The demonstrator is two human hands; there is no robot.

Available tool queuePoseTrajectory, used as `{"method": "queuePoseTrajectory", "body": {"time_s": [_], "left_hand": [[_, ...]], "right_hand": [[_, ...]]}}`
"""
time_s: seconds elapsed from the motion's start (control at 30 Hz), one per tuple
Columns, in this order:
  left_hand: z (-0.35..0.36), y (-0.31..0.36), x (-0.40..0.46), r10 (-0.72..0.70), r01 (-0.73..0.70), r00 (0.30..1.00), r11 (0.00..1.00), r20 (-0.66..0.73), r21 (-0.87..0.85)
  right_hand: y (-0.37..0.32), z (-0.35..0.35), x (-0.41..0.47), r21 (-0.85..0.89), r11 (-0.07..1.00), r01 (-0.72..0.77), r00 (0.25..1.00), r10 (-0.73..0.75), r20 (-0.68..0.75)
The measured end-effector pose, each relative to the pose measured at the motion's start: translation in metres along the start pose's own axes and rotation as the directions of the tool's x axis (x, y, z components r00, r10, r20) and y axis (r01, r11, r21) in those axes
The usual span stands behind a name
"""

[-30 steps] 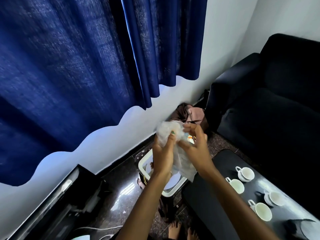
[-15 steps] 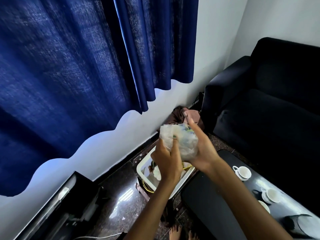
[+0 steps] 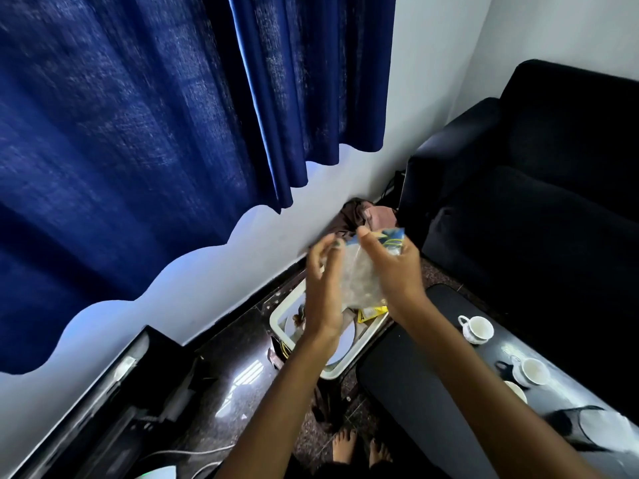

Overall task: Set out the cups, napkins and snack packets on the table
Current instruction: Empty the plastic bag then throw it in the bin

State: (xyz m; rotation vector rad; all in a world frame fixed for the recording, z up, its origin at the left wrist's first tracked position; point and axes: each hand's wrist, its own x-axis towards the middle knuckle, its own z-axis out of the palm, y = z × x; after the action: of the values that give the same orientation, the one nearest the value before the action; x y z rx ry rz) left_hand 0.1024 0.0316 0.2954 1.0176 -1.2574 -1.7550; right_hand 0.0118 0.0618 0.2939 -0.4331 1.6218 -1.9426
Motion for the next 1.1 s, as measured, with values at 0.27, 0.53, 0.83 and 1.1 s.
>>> {"method": "queuePoseTrajectory", "body": {"time_s": [0.27,0.53,0.83,1.1], "left_hand": [[0.015,-0.011,-0.004,-0.095,0.086,0.993,0.988,0.067,0.126],[0.024,-0.021,0.007,-0.006,0.008,1.000,0.981,-0.009,0.193],[0.063,-0.033,0.014,0.080,-0.055,0.989,0.980,-0.125,0.191],[0.138,-0.086,-0.043,-0.080,0.044,0.977,0.983,0.199,0.178]], "right_hand": [[0.001,0.007,-0.011,-0.182,0.979,-0.096,0.995,0.101,0.022],[0.010,-0.002,-0.006,-0.478,0.875,0.074,0.997,-0.052,0.058],[0.012,-0.035,-0.031,-0.093,0.995,-0.049,0.995,0.057,0.083],[0.002,-0.127,-0.048,-0.099,0.995,0.003,0.971,-0.026,-0.237]]}}
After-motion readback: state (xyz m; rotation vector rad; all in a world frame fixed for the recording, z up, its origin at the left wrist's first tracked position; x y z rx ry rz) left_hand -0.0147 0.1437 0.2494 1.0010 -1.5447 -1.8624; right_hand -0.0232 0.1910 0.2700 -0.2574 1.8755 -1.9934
